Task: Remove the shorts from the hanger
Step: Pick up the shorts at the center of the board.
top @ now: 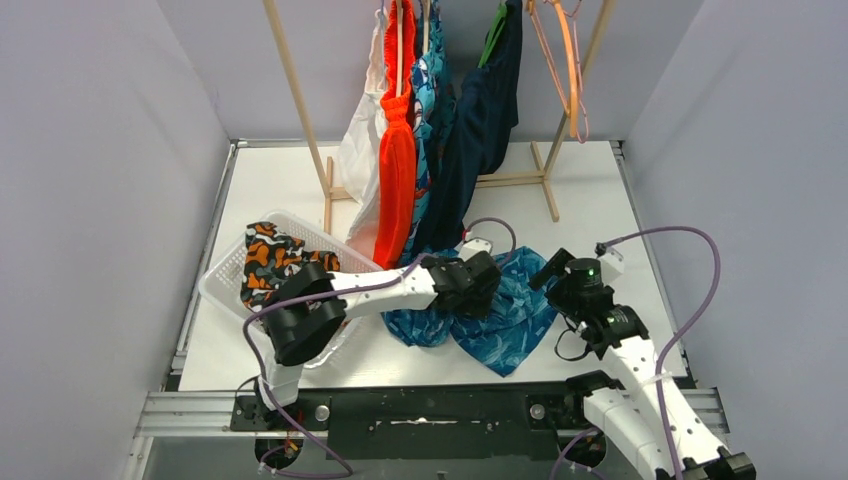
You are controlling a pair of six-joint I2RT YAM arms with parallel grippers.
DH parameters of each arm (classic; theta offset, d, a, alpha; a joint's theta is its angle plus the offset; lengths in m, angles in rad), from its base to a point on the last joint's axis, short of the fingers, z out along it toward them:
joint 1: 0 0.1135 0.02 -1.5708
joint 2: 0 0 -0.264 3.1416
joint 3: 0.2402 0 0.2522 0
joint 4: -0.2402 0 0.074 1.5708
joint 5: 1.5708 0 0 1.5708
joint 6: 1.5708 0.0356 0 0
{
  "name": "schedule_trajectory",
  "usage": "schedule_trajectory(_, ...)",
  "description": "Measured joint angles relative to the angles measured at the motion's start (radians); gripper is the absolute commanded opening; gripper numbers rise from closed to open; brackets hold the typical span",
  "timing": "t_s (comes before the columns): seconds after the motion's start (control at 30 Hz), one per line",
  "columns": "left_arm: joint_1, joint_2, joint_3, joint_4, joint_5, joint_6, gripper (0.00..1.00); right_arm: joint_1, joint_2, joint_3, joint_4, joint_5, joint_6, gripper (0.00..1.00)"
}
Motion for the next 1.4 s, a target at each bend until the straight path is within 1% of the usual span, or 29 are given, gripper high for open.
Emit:
schedule_trajectory(0.1, -0.006, 0.068, 0.004, -0.049, -0.027, -0.007, 0.81, 0.0, -0.052, -0.013, -0.016, 0.063, 0.027, 0.92)
schedule_trajectory(0.13, -0.008, 0.086, 0.003, -0.053, -0.028, -0.008, 0.78, 0.0, -0.066, -0.02, -0.015, 0.078, 0.034, 0.92)
schedule_trajectory(0.2, -0.015, 0.095, 0.001, -0.042, -0.03, -0.005, 0.67, 0.0, -0.081, -0.031, -0.018, 0.098, 0.048, 0.92)
schedule_trajectory(0.23, -0.019, 0.097, 0.0, -0.037, -0.03, -0.003, 0.58, 0.0, -0.085, -0.034, -0.018, 0.104, 0.053, 0.92)
schedule_trajectory(0.3, -0.027, 0.101, -0.005, -0.026, -0.042, -0.002, 0.32, 0.0, -0.082, -0.035, -0.018, 0.111, 0.059, 0.92)
schedule_trajectory(0.37, -0.043, 0.105, -0.008, -0.016, -0.072, -0.017, 0.13, 0.0, -0.069, -0.035, -0.018, 0.116, 0.063, 0.92)
schedule_trajectory(0.4, -0.055, 0.105, -0.012, -0.009, -0.092, -0.031, 0.04, 0.0, -0.063, -0.035, -0.018, 0.117, 0.063, 0.92)
schedule_trajectory(0.43, -0.067, 0.101, -0.019, 0.0, -0.113, -0.043, 0.0, 0.0, -0.058, -0.035, -0.018, 0.119, 0.063, 0.92)
schedule_trajectory(0.57, -0.101, 0.055, -0.064, 0.001, -0.143, -0.083, 0.0, 0.0, -0.035, -0.035, -0.017, 0.124, 0.063, 0.92)
schedule_trajectory(0.67, -0.117, -0.013, -0.084, -0.09, -0.146, -0.087, 0.0, 0.0, -0.033, -0.035, -0.013, 0.124, 0.063, 0.92)
schedule_trajectory(0.73, -0.126, -0.094, -0.083, -0.149, -0.164, -0.066, 0.0, 0.0, -0.031, -0.035, -0.012, 0.124, 0.064, 0.92)
schedule_trajectory(0.9, -0.098, -0.4, -0.054, -0.169, -0.194, 0.096, 0.0, 0.0, -0.031, -0.034, -0.008, 0.124, 0.07, 0.92)
schedule_trajectory(1.0, -0.055, -0.506, 0.013, -0.182, -0.183, 0.196, 0.0, 0.0, -0.033, -0.034, -0.007, 0.123, 0.074, 0.92)
schedule_trajectory(1.1, -0.038, -0.541, 0.055, -0.182, -0.136, 0.277, 0.0, 0.0, -0.04, -0.033, -0.008, 0.124, 0.075, 0.92)
schedule_trajectory(1.17, -0.047, -0.531, 0.04, -0.186, -0.072, 0.311, 0.0, 0.0, -0.046, -0.032, -0.008, 0.124, 0.077, 0.92)
schedule_trajectory(1.23, -0.062, -0.488, 0.001, -0.184, -0.005, 0.324, 0.0, 0.0, -0.054, -0.024, -0.01, 0.125, 0.077, 0.92)
schedule_trajectory(1.27, -0.069, -0.464, -0.02, -0.181, 0.019, 0.324, 0.02, 0.0, -0.056, -0.022, -0.01, 0.125, 0.077, 0.92)
schedule_trajectory(1.3, -0.077, -0.433, -0.056, -0.165, 0.043, 0.323, 0.14, 0.0, -0.059, -0.019, -0.01, 0.126, 0.077, 0.92)
schedule_trajectory(1.33, -0.084, -0.401, -0.106, -0.14, 0.067, 0.319, 0.22, 0.0, -0.06, -0.018, -0.009, 0.126, 0.077, 0.92)
schedule_trajectory(1.4, -0.091, -0.349, -0.179, -0.108, 0.105, 0.309, 0.47, 0.0, -0.06, -0.017, -0.009, 0.128, 0.077, 0.92)
